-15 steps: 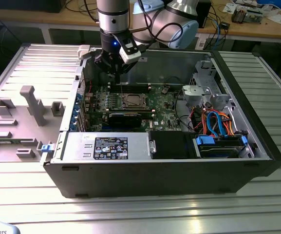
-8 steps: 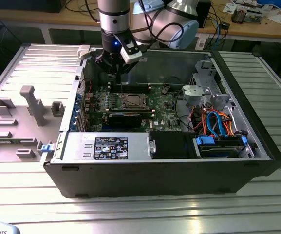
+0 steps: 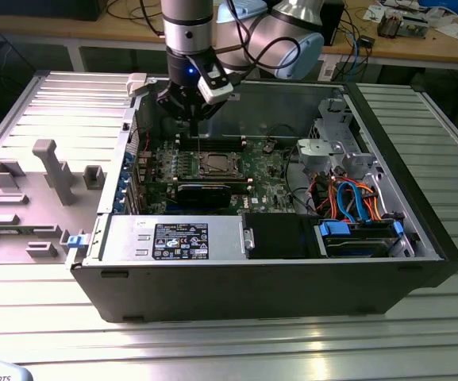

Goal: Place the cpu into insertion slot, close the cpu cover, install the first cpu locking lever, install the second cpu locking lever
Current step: 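Install the first cpu locking lever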

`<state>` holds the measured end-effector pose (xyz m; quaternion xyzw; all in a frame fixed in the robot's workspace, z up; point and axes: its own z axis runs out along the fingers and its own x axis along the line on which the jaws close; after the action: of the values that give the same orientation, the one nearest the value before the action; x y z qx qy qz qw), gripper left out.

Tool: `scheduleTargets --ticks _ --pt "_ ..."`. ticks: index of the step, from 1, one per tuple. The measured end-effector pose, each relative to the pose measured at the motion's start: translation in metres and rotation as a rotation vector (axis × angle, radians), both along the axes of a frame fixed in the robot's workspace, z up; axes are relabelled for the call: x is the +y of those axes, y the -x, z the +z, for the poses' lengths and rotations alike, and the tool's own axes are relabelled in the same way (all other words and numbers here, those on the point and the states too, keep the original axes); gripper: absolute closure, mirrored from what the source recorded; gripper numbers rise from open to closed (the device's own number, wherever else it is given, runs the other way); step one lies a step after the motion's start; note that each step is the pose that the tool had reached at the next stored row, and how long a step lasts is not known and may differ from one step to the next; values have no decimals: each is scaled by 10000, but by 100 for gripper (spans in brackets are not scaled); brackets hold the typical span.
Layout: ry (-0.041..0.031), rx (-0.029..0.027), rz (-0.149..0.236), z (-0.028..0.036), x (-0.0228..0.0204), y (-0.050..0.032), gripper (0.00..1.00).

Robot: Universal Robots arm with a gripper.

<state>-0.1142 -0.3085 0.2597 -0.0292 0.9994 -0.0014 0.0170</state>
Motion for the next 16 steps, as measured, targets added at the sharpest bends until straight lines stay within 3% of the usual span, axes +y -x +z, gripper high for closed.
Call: scheduleTargets --ticks 16 --pt "-1 -1 0 0 0 -34 89"
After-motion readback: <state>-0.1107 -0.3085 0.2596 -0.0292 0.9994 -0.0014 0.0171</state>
